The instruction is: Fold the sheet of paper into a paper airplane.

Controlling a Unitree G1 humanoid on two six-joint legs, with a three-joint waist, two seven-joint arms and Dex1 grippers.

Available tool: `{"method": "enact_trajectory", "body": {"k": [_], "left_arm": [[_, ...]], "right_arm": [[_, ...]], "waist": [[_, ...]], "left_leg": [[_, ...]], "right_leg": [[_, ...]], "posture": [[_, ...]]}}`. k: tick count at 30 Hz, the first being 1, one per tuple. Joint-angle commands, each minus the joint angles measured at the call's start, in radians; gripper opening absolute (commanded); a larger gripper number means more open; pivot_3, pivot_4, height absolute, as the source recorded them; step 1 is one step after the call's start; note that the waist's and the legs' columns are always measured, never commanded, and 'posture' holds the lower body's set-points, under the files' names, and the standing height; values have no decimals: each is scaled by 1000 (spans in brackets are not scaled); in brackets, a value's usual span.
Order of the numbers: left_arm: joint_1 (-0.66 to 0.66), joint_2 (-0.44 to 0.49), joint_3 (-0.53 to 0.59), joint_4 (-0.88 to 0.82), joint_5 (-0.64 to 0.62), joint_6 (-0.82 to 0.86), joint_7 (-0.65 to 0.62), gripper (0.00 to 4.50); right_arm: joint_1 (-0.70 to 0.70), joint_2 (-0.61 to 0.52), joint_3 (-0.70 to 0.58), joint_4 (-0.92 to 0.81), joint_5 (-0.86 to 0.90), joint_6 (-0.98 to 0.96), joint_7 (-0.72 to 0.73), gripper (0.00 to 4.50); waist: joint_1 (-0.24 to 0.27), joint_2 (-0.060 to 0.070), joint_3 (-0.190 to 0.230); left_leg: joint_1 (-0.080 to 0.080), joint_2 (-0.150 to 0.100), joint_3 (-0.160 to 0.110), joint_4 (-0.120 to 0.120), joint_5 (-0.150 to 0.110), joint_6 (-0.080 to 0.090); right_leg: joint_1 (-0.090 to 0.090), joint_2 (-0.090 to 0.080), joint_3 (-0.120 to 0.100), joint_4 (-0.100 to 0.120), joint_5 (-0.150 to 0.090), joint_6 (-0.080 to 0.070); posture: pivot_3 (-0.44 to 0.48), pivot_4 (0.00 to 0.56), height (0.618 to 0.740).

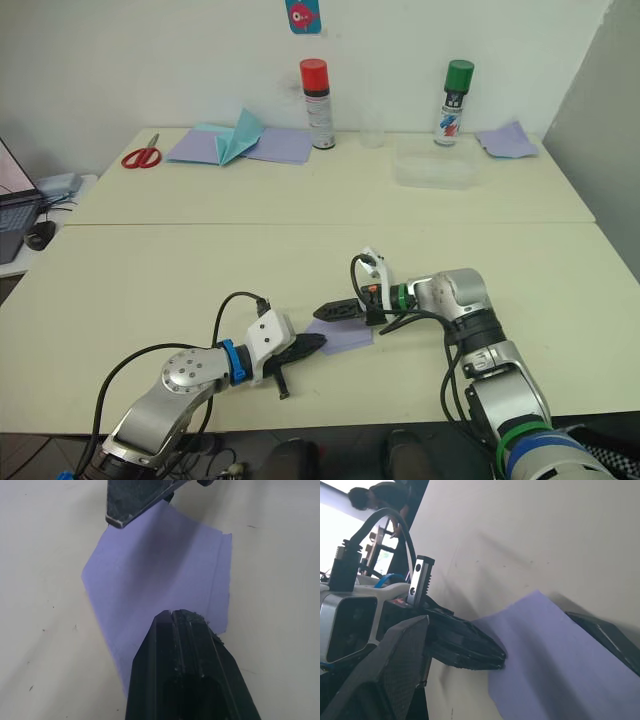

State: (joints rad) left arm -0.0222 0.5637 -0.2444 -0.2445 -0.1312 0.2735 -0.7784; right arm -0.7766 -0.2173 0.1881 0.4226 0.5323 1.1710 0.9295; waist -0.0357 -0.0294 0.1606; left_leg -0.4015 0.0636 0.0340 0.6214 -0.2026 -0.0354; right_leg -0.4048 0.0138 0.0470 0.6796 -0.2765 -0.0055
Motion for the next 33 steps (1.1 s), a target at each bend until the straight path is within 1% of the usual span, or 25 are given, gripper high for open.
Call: {"method": "enact_trajectory", "body": {"k": [1, 3, 4, 6, 7, 13, 15, 16, 17, 21, 25, 28, 33], "left_arm": [[30, 7, -58, 40, 36, 26, -18, 0], [30, 8, -57, 40, 36, 27, -17, 0], [29, 8, -57, 40, 36, 28, -17, 0], [29, 8, -57, 39, 37, 29, -17, 0], [30, 8, -56, 38, 38, 30, -16, 0], [26, 7, -55, 42, 38, 31, -16, 0], [23, 7, -55, 45, 38, 30, -17, 0], [22, 7, -55, 46, 38, 29, -17, 0], [20, 7, -55, 49, 38, 28, -17, 0], [14, 6, -54, 55, 39, 28, -17, 0], [16, 9, -55, 54, 41, 28, -18, 0], [16, 11, -53, 55, 42, 29, -20, 0], [15, 12, -53, 53, 43, 30, -29, 0]], "right_arm": [[-16, 26, 38, 55, -34, -52, 17, 4468], [-21, 32, 41, 72, -44, -74, 30, 4468], [-24, 34, 44, 81, -51, -87, 37, 4306], [-27, 33, 55, 94, -73, -118, 47, 3846], [-28, 31, 62, 99, -84, -133, 53, 3525], [-37, 24, 66, 118, -114, -180, 86, 1264], [-40, 16, 71, 109, -117, -183, 111, 621], [-41, 13, 73, 105, -119, -185, 120, 227], [-42, 10, 78, 101, -122, -190, 131, 22], [-32, -7, 96, 57, -139, -239, 169, 22], [25, -52, 154, -72, -193, -412, 220, 22], [84, -60, 163, -158, -234, -548, 198, 22], [181, -73, 188, -266, -291, -675, 170, 22]], "waist": [[0, 0, 0], [0, 0, 0], [0, 0, 0], [0, 0, 0], [0, 0, 0], [0, 0, 0], [0, 0, 0], [0, 0, 0], [0, 0, 0], [1, 0, 0], [4, 1, 0], [5, 1, 0], [5, 1, 0]], "left_leg": [[0, 0, 0, 0, 0, 0], [0, 0, 0, 0, 0, 0], [0, 0, -1, 0, 0, 0], [1, 0, -1, 0, 0, 0], [0, 0, -1, 0, 0, 0], [0, 0, 0, -2, 0, 0], [0, 0, 0, -2, 0, 0], [1, 0, 0, -2, 0, 0], [1, 0, 0, -2, 0, 0], [1, 0, -1, -2, 0, 0], [0, 0, -1, -2, 0, 0], [0, -1, 0, -6, 0, 0], [0, 0, 0, -9, 0, 0]], "right_leg": [[0, 0, 0, 0, 0, 0], [0, 0, 0, 0, 0, 0], [0, 0, 0, 0, -1, -1], [0, 0, 0, 0, -2, -4], [0, 0, 0, 0, -2, -4], [0, 0, 0, 0, -1, -2], [0, 0, 0, -1, 0, -1], [0, 0, 0, -1, -1, -1], [0, 0, 0, -1, -1, -2], [0, -1, 0, -1, -3, -4], [-1, -1, 0, -1, -2, -4], [-1, -2, 0, -4, -1, -1], [-1, -2, -1, -6, -1, 0]], "posture": [[0, 150, 740], [0, 150, 740], [0, 150, 740], [0, 150, 740], [0, 150, 740], [0, 150, 740], [0, 150, 740], [0, 150, 740], [0, 150, 740], [0, 150, 740], [0, 150, 740], [0, 150, 740], [0, 150, 740]]}}
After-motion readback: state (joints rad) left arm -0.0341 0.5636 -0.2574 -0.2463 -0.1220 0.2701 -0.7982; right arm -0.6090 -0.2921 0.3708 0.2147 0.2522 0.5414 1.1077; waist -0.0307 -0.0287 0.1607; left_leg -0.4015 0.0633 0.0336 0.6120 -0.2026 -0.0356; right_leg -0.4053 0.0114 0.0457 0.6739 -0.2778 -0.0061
